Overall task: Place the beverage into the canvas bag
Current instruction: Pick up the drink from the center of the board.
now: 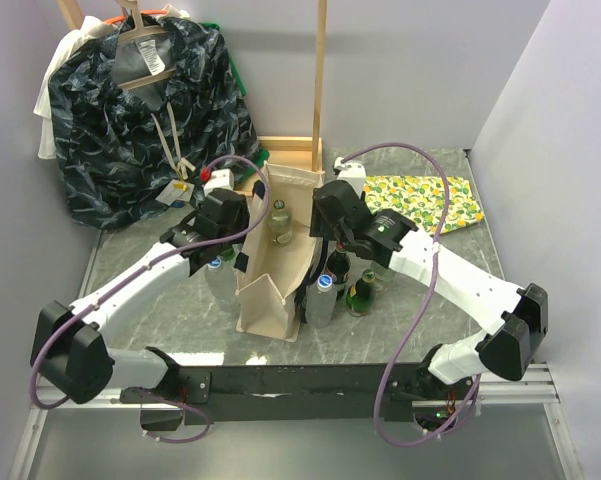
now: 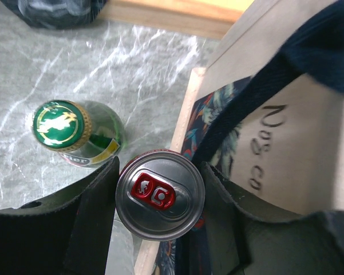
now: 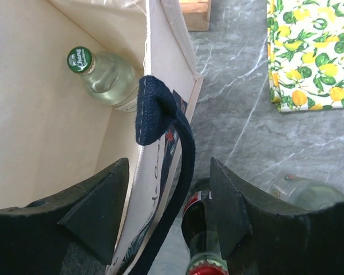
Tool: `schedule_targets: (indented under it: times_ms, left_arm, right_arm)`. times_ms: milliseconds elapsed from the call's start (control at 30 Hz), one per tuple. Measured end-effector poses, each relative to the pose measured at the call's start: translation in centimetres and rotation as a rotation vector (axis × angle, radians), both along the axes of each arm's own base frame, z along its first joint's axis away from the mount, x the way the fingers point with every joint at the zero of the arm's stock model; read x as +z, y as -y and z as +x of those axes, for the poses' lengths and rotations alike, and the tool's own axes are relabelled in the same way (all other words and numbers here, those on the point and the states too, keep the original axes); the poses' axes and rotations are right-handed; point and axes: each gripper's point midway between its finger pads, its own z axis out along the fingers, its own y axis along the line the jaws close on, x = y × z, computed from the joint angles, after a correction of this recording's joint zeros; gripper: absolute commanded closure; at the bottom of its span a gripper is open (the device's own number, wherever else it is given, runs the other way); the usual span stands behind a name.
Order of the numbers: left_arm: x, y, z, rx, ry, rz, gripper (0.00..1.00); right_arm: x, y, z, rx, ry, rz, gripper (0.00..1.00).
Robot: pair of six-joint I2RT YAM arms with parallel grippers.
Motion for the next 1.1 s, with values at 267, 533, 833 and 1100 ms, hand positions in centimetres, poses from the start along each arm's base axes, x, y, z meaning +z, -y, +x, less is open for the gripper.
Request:
schedule_targets:
  times_ms: [267,533,833,1100]
  left_arm:
    - [3.3,-0.1,0.0,0.008,0.059,-0.028,0.99]
    - [6.1,-0.4,-0.4,0.003,0.093,-0.04,0.99]
    - [8.4,-0.6,-0.5,-0.007,0.108,-0.026,0.99]
    - [10.5,-1.4,-0.9,-0.009,0.136,0.002,0.99]
  right_arm:
    - [1.1,0.9,-0.3,-0.012,0.031,0.007,0.43]
    - [1.1,0.9,-0.3,-0.012,0.032,0.006,0.49]
    - [1.1,0.9,-0.3,-0.008,0.033,0.001,0.6]
    - [1.1,0.9,-0.3,-0.007,0.031,0.002,0.76]
